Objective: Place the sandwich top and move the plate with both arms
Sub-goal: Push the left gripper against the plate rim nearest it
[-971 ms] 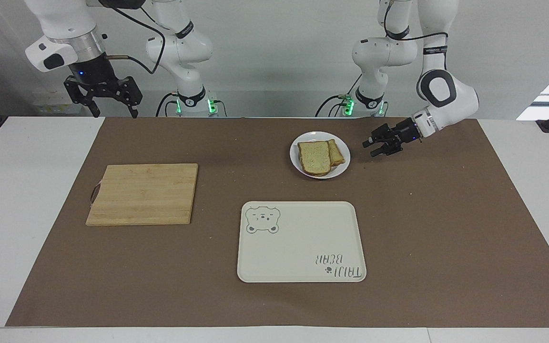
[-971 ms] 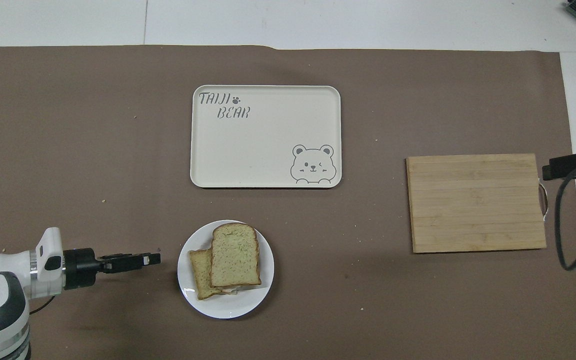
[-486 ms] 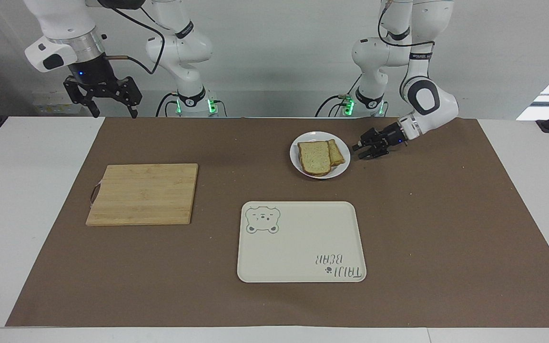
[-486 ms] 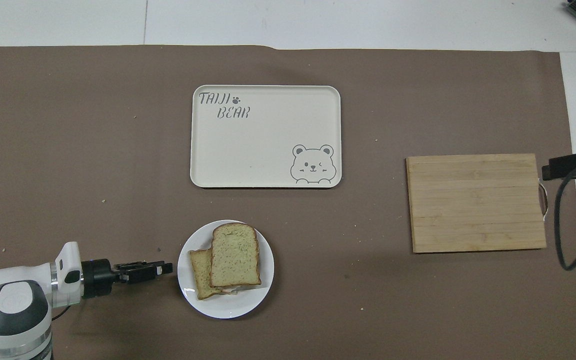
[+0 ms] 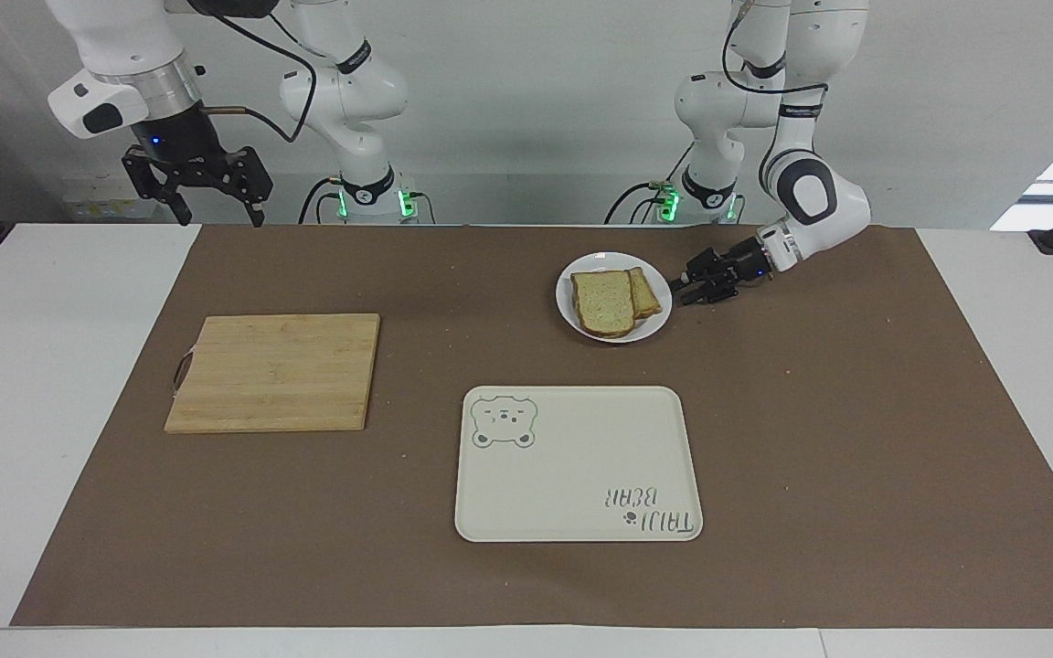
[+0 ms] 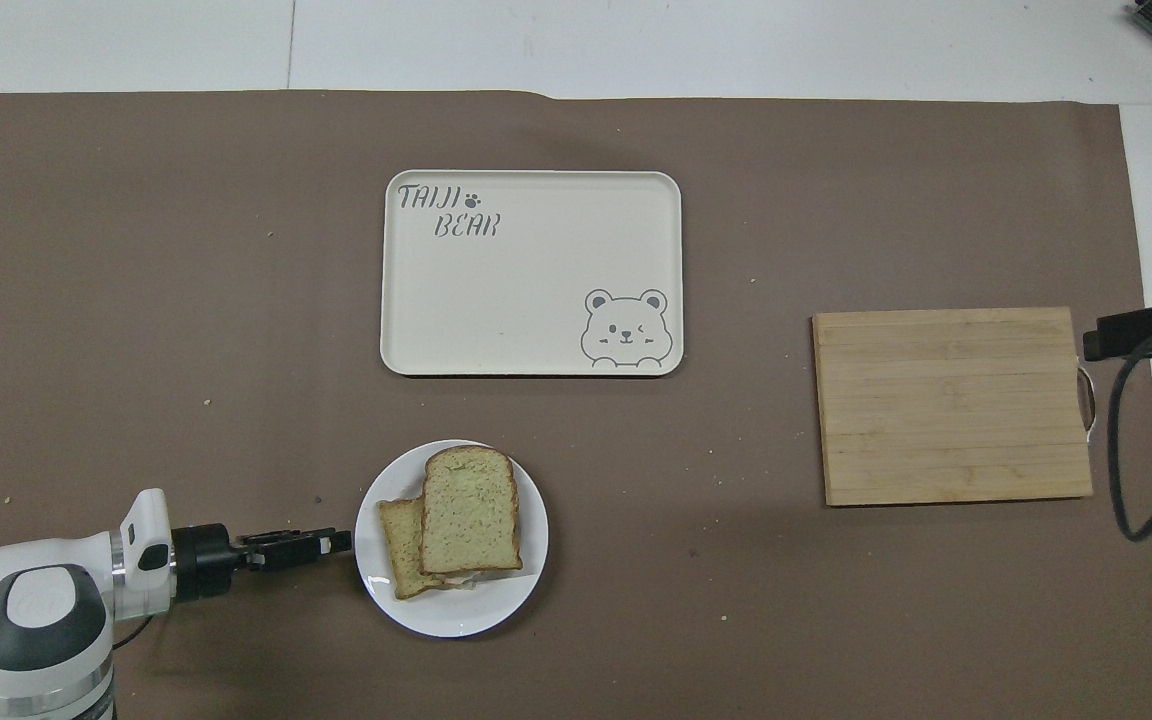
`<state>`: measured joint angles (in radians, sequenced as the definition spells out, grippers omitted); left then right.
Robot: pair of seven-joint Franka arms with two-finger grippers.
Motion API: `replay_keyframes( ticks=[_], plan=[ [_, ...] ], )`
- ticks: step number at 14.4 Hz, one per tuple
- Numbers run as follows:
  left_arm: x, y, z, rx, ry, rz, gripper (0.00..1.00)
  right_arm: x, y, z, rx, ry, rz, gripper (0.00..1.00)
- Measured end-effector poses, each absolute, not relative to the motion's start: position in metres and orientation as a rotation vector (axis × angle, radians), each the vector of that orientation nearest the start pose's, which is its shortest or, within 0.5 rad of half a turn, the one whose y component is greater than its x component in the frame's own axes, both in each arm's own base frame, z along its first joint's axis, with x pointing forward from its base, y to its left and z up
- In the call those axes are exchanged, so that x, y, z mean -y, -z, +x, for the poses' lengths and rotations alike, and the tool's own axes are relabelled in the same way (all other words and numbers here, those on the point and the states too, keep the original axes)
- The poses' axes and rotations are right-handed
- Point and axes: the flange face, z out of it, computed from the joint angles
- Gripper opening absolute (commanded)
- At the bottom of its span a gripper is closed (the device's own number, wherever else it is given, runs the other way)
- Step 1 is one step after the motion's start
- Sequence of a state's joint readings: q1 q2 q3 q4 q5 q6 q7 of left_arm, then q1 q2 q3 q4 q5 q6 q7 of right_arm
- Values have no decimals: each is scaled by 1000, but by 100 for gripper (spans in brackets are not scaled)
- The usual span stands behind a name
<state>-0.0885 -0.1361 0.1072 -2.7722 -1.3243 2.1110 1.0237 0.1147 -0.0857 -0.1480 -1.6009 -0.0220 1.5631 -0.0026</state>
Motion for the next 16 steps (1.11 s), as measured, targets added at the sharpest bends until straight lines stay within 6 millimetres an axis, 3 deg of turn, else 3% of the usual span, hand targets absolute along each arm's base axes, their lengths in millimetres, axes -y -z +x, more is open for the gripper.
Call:
replay_keyframes(
  ticks=[9, 16],
  plan=[
    [50, -234, 345, -74, -57, 2119, 0, 24, -655, 527, -49, 72, -3151, 100],
    [53, -236, 344, -73, -41, 2080, 0, 24, -655, 527, -49, 72, -3151, 100]
  ],
)
